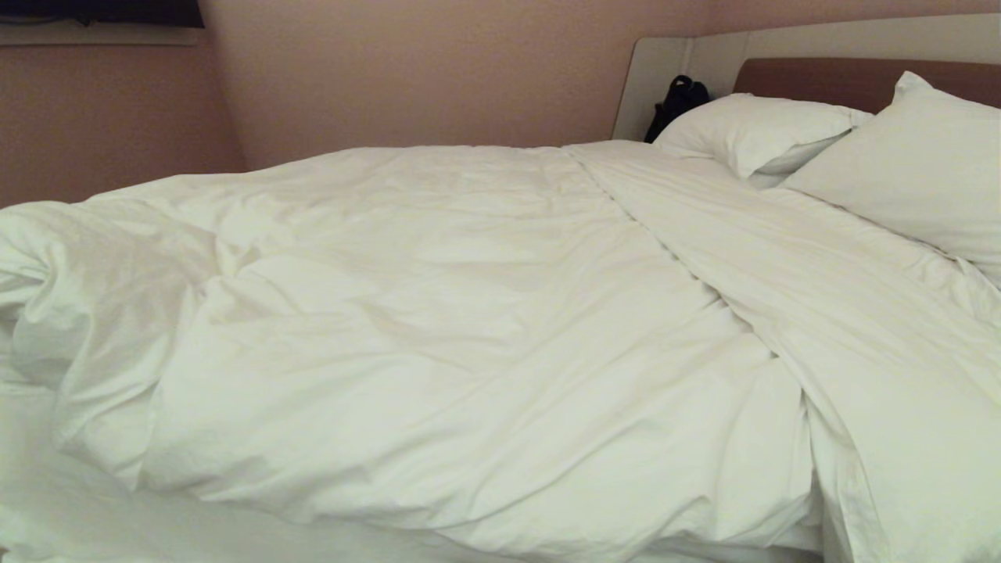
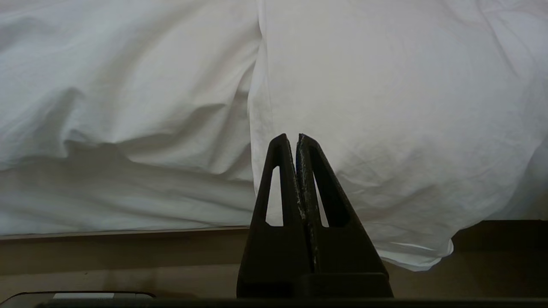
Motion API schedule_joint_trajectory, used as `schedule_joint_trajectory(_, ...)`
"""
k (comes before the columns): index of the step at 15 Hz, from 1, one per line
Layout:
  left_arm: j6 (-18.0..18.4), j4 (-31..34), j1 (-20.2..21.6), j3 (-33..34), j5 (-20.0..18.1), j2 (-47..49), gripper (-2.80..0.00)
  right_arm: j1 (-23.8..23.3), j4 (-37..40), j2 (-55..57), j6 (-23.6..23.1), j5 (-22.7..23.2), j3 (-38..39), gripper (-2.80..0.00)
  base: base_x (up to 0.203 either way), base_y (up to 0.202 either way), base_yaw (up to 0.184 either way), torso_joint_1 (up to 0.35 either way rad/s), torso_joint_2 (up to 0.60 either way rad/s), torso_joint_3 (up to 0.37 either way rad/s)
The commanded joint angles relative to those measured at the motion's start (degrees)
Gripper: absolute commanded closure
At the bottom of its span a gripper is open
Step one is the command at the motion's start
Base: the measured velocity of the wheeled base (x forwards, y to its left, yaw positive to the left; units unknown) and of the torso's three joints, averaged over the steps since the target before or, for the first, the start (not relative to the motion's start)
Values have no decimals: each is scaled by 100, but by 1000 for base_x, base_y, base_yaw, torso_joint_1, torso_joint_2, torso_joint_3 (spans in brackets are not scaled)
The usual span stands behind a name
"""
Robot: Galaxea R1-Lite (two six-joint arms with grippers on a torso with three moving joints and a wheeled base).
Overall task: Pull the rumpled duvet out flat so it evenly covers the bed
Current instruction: Flatten the corners of the folded blanket
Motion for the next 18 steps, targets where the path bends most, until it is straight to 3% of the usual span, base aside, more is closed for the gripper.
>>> schedule_joint_trajectory(1, -2, -172, 5, -2, -22, 534, 0, 0, -1, -2, -2, 2, 0, 0, 0, 0, 0, 0, 0, 0)
schedule_joint_trajectory(6, 39, -173, -49, -32, -10, 781, 0, 0, -1, -2, -2, 2, 0, 0, 0, 0, 0, 0, 0, 0)
schedule_joint_trajectory(11, 706, -733, -380, -111, 58, 1460, 0, 0, -1, -2, -2, 2, 0, 0, 0, 0, 0, 0, 0, 0)
schedule_joint_trajectory(14, 735, -798, -623, -488, 290, 1868, 0, 9, -1, -2, -2, 2, 0, 0, 0, 0, 0, 0, 0, 0)
schedule_joint_trajectory(18, 728, -791, -883, -594, 309, 2088, 0, 0, -1, -2, -2, 2, 0, 0, 0, 0, 0, 0, 0, 0)
